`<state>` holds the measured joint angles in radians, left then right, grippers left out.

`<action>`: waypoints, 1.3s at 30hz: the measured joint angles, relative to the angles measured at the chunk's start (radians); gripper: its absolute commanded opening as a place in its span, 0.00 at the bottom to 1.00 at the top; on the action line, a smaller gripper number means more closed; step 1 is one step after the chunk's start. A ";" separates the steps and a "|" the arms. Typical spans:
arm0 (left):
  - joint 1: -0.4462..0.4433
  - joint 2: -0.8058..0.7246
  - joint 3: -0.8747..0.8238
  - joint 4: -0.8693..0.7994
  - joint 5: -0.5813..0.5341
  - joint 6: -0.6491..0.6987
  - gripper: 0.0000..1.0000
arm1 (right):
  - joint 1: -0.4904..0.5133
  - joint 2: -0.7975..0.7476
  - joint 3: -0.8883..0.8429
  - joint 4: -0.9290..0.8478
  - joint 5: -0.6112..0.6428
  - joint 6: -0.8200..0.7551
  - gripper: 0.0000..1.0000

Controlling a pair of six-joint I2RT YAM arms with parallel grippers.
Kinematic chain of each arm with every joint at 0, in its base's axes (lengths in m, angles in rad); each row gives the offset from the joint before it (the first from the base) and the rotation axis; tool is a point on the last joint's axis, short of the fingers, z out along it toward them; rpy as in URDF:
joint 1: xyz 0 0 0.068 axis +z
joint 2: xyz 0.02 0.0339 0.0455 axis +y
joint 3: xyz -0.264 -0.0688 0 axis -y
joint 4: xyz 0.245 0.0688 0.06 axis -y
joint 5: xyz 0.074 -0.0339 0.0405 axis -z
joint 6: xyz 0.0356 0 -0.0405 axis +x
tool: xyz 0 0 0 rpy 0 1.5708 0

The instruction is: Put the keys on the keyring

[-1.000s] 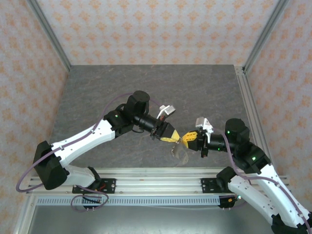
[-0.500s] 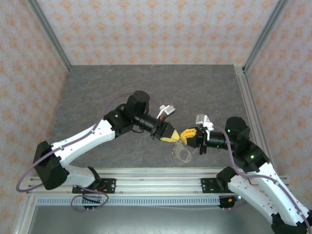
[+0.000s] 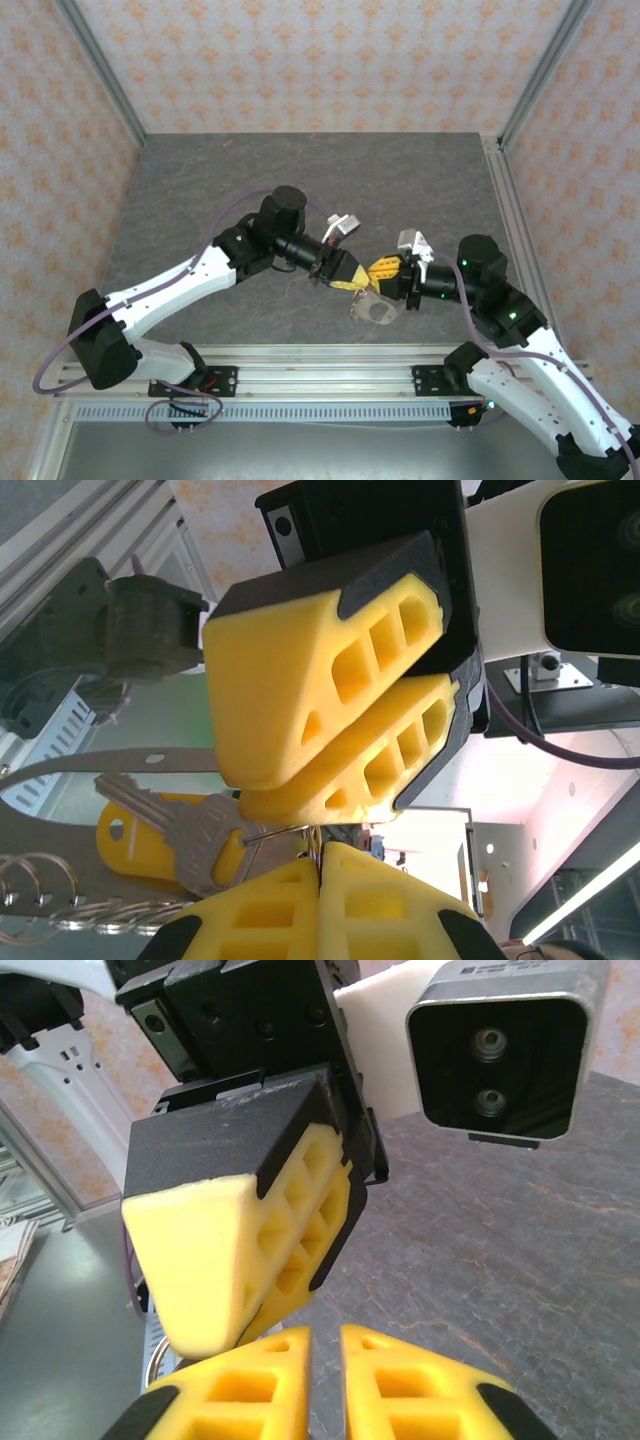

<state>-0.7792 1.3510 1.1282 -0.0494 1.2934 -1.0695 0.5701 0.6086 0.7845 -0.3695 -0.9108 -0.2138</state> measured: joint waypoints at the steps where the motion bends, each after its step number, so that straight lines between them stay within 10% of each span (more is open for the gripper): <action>1: 0.000 0.000 -0.010 0.025 0.000 -0.012 0.00 | -0.001 -0.002 0.005 -0.005 0.008 0.000 0.22; 18: 0.003 -0.006 -0.089 0.237 -0.052 -0.054 0.00 | -0.005 0.045 0.062 -0.060 0.129 -0.033 0.32; 39: -0.006 -0.085 -0.174 0.331 -0.151 0.025 0.00 | -0.003 0.120 0.208 -0.079 0.365 0.052 0.74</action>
<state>-0.7853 1.2663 0.9543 0.2813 1.1427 -1.0443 0.5667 0.7288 0.9928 -0.4484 -0.5457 -0.1616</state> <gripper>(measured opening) 0.058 0.716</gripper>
